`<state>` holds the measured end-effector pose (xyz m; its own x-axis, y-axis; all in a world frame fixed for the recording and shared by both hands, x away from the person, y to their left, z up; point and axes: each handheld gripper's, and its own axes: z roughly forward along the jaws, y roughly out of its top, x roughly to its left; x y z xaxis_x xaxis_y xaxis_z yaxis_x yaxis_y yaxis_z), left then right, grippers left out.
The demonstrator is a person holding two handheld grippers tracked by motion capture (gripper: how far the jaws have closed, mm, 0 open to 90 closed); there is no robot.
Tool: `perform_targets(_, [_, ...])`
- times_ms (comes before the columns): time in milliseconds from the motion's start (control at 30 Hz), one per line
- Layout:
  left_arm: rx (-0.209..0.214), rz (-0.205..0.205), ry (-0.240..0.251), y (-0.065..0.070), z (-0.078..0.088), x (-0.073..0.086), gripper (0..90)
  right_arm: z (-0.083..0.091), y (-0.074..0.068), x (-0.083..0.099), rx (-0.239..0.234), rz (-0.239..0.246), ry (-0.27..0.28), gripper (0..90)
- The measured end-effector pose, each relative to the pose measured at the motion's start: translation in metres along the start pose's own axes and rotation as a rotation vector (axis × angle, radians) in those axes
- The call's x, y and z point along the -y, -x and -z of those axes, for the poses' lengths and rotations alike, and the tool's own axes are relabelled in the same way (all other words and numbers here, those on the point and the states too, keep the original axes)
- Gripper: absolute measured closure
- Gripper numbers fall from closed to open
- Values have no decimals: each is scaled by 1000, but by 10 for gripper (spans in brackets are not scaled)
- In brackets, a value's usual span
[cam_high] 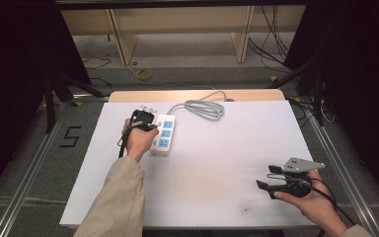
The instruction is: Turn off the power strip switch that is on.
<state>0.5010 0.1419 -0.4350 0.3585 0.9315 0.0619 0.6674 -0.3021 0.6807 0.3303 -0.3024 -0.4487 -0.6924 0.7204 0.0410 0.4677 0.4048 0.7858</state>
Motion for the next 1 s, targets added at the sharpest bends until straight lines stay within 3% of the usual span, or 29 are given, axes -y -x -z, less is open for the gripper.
perform_targets(667, [6,-44,-37,1,-12,2,899,0,0,0,0,-2,1,272])
perform_targets(1000, [10,-31,-49,0,-17,3,899,0,0,0,-2,0,-1,272])
